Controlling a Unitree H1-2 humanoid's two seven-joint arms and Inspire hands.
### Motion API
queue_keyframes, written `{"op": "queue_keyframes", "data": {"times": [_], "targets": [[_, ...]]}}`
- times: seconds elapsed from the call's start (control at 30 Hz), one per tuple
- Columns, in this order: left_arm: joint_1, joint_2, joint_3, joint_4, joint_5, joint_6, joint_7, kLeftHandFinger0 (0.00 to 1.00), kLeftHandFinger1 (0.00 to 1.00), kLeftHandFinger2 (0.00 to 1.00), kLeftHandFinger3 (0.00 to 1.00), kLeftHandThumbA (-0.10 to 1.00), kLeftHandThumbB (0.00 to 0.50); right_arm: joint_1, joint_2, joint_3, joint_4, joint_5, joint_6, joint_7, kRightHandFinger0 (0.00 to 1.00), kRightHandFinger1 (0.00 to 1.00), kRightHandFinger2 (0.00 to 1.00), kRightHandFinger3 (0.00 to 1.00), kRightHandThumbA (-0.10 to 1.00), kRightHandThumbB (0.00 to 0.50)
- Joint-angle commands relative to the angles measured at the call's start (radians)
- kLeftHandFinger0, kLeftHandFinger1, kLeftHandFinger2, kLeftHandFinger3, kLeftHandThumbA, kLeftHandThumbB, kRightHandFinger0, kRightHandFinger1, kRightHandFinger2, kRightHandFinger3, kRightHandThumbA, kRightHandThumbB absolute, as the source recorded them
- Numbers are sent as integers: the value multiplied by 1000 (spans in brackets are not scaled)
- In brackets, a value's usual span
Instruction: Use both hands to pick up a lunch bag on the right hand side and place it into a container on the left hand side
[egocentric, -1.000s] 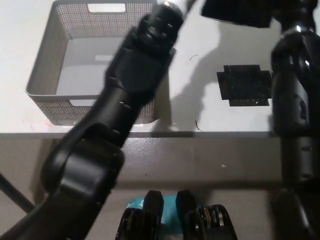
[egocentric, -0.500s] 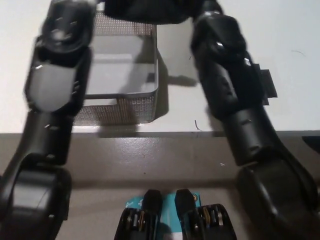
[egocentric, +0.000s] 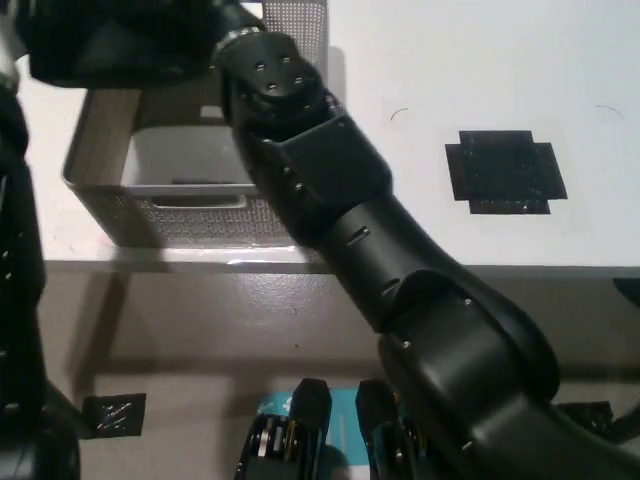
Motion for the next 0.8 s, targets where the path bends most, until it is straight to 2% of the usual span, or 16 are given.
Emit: {"op": "queue_keyframes", "data": {"times": [0.0,0.1,0.17,0.2,0.23,0.27,0.3,0.37,0.4,0.43,0.47,0.53,0.67,0.77], "targets": [[-30,-15,-42,-18,-60,0,-52,1000,1000,1000,1000,1000,302,-60,59,21,-10,-27,-56,106,1000,1000,1000,1000,1000,107],[-14,2,-67,18,-75,-10,-101,1000,1000,1000,1000,1000,287,-30,45,29,3,-49,-68,104,1000,1000,1000,1000,1000,73],[5,47,-101,41,-77,34,-159,1000,1000,1000,1000,1000,302,11,11,28,-30,-41,11,137,1000,1000,1000,1000,1000,93],[18,67,-114,43,-73,53,-175,1000,1000,1000,1000,1000,300,26,-5,33,-42,-43,45,149,1000,1000,1000,1000,1000,86],[45,107,-132,47,-72,79,-209,1000,1000,1000,1000,1000,272,52,-40,54,-59,-64,98,168,1000,1000,1000,1000,884,80],[56,126,-139,50,-74,87,-225,1000,1000,1000,1000,1000,265,63,-57,65,-65,-77,118,175,1000,1000,1000,1000,774,79],[86,182,-153,87,-78,91,-274,1000,1000,1000,1000,1000,231,107,-110,105,-92,-121,134,193,1000,1000,1000,1000,546,48],[109,236,-168,130,-75,85,-301,1000,1000,1000,1000,1000,218,155,-159,128,-129,-148,150,188,1000,1000,1000,1000,473,36],[119,253,-170,136,-76,86,-308,1000,1000,1000,1000,1000,204,173,-175,128,-143,-148,151,188,1000,1000,1000,1000,491,24],[132,284,-169,146,-86,91,-320,1000,1000,1000,1000,1000,187,207,-207,124,-177,-143,153,193,1000,1000,1000,1000,583,39],[139,317,-167,162,-88,91,-334,1000,1000,1000,1000,1000,199,248,-249,131,-239,-154,159,199,1000,1000,1000,1000,601,32],[144,344,-166,168,-96,85,-350,1000,1000,1000,1000,1000,203,279,-289,151,-295,-188,162,196,1000,1000,1000,1000,611,27],[175,454,-178,163,-108,35,-431,1000,1000,1000,1000,1000,154,370,-423,185,-468,-263,178,194,1000,1000,1000,1000,647,24],[205,530,-186,161,-109,-5,-479,1000,1000,1000,1000,1000,146,426,-499,169,-557,-262,198,210,1000,1000,1000,1000,680,33]]}}
